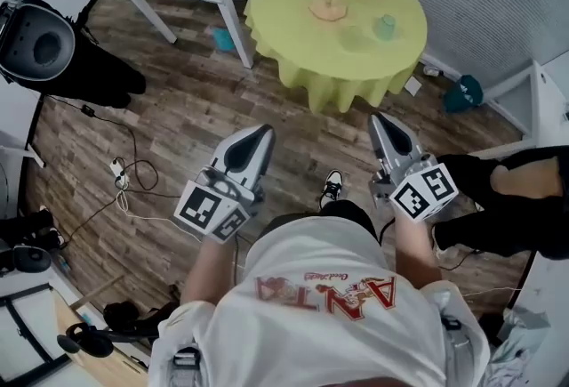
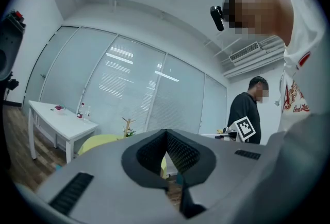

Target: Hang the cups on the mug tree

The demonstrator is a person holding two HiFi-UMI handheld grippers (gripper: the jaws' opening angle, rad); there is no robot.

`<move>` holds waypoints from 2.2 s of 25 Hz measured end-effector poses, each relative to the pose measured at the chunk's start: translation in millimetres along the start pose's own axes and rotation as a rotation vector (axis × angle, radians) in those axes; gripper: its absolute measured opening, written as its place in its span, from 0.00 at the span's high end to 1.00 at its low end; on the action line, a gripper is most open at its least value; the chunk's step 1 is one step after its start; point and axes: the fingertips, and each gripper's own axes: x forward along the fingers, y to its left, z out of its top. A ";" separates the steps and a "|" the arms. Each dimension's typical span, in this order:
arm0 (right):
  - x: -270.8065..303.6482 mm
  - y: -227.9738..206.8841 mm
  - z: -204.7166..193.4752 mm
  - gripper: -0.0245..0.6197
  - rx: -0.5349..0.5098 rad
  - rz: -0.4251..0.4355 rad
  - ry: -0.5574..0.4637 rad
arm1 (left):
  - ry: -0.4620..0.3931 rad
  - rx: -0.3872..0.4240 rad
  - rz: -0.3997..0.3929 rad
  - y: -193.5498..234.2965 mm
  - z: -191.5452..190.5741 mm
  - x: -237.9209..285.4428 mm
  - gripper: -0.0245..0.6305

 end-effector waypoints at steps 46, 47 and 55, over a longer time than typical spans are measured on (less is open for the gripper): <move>261.0 -331.4 29.0 0.97 -0.057 -0.289 0.251 | 0.182 -0.021 -0.175 238.2 -4.2 373.5 0.95; 264.5 -336.3 23.9 0.94 -0.063 -0.274 0.274 | 0.188 -0.019 -0.167 239.1 -5.6 377.5 0.95; 283.2 -360.3 -75.7 0.54 -0.205 -0.054 0.720 | 0.224 -0.026 -0.068 226.9 -16.8 408.2 0.95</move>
